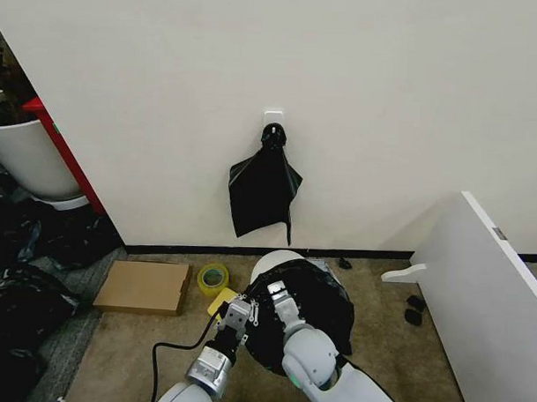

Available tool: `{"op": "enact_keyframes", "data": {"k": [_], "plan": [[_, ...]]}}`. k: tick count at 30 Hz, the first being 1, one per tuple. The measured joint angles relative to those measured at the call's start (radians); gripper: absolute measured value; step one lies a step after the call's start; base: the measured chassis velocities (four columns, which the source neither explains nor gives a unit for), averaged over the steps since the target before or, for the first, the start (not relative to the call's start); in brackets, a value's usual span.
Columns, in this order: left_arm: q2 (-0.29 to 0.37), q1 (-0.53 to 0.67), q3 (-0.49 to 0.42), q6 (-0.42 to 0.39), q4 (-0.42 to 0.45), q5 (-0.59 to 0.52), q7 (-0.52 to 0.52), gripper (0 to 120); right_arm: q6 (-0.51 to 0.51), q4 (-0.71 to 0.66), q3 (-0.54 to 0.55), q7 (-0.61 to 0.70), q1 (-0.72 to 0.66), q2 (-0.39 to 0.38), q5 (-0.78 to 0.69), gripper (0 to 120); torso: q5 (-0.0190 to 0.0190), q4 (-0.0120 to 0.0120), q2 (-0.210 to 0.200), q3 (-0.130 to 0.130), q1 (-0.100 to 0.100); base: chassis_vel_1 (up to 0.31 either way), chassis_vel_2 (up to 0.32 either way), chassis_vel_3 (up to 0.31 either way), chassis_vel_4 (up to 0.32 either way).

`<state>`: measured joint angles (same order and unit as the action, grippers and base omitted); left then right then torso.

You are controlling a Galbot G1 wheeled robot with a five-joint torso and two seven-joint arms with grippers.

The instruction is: Place the garbage bag over the trash bin.

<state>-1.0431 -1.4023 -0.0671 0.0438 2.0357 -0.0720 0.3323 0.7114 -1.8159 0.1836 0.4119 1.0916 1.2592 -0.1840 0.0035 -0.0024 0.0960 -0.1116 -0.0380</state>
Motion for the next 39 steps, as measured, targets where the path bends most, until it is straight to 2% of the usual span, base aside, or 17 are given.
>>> {"op": "enact_keyframes", "data": {"k": [11,23,30,39], "plan": [[-0.005,-0.008,0.0,0.001,0.0,0.002,-0.002,1,-0.026,0.022,0.024,0.001,-0.033,0.034,-0.01,0,0.0001,0.0003,0.0,0.0,0.0,0.0,0.0,0.0,0.0],[-0.008,-0.021,0.011,0.007,0.001,0.012,-0.004,1,0.019,-0.001,0.032,0.011,-0.003,-0.014,-0.004,0,0.0001,0.0,0.0,0.0,0.0,0.0,0.0,0.0,0.0],[-0.012,-0.035,0.01,0.007,0.007,0.012,-0.005,1,0.002,0.035,0.018,0.008,-0.038,0.043,-0.025,0,0.0001,0.0003,0.0,0.0,0.0,0.0,0.0,0.0,0.0],[-0.005,-0.031,0.009,0.012,0.008,0.013,-0.007,1,0.01,0.007,0.027,0.012,-0.011,-0.002,-0.034,0,0.0001,0.0,0.0,0.0,0.0,0.0,0.0,0.0,0.0]]}}
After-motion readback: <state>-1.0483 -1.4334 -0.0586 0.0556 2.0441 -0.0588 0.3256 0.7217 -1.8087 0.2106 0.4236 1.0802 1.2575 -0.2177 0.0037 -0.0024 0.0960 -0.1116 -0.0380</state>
